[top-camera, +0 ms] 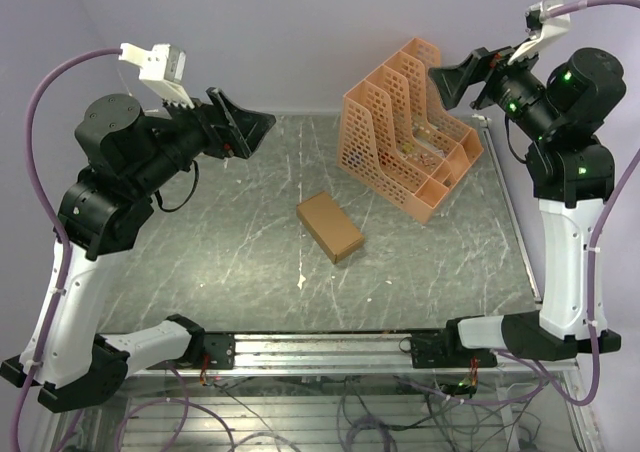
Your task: Fold the paper box
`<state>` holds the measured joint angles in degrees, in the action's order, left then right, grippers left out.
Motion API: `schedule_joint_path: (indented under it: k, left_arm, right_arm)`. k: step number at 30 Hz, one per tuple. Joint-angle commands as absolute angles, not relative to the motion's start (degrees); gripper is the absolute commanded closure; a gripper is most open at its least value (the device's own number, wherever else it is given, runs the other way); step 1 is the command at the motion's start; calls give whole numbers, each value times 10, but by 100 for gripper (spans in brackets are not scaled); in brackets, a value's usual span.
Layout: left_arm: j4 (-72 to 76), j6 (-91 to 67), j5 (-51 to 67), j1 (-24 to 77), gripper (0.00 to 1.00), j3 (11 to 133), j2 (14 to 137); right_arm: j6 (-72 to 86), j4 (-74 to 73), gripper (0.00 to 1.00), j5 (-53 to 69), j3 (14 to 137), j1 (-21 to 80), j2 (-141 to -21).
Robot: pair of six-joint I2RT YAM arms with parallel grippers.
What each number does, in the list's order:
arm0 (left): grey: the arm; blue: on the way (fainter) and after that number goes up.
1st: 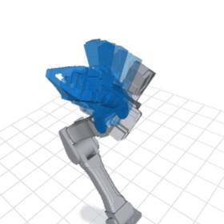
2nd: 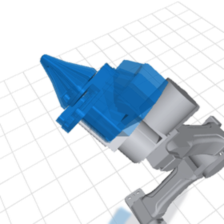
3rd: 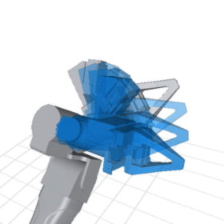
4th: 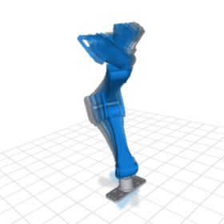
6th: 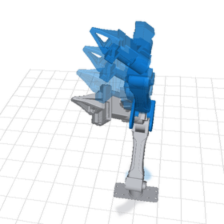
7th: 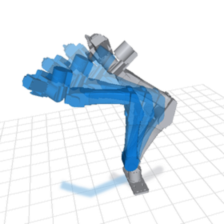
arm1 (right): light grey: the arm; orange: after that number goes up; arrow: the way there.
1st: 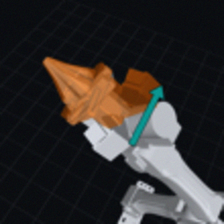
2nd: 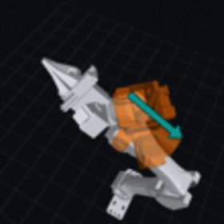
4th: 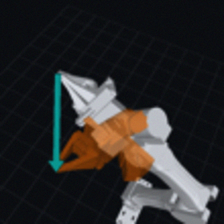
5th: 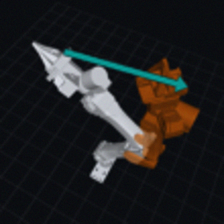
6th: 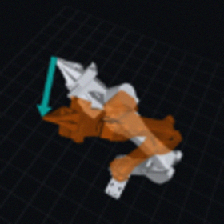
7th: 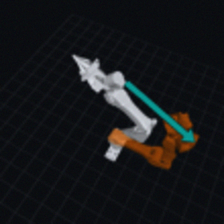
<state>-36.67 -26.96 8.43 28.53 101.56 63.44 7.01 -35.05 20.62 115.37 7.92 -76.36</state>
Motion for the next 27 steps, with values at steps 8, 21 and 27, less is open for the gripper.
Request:
schedule_joint_path:
  k: [8, 21, 27]
  left_arm:
    - [-346, -266, 105, 282, 5, 1010, 627]
    - [-332, -271, 112, 282, 5, 995, 626]
    - [-328, -271, 111, 282, 5, 986, 623]
  right_arm:
    - [76, -347, 1, 188, 1158, 75, -750]
    - [76, -346, 0, 178, 1154, 73, -745]
    - [71, -344, 1, 172, 1153, 74, -744]
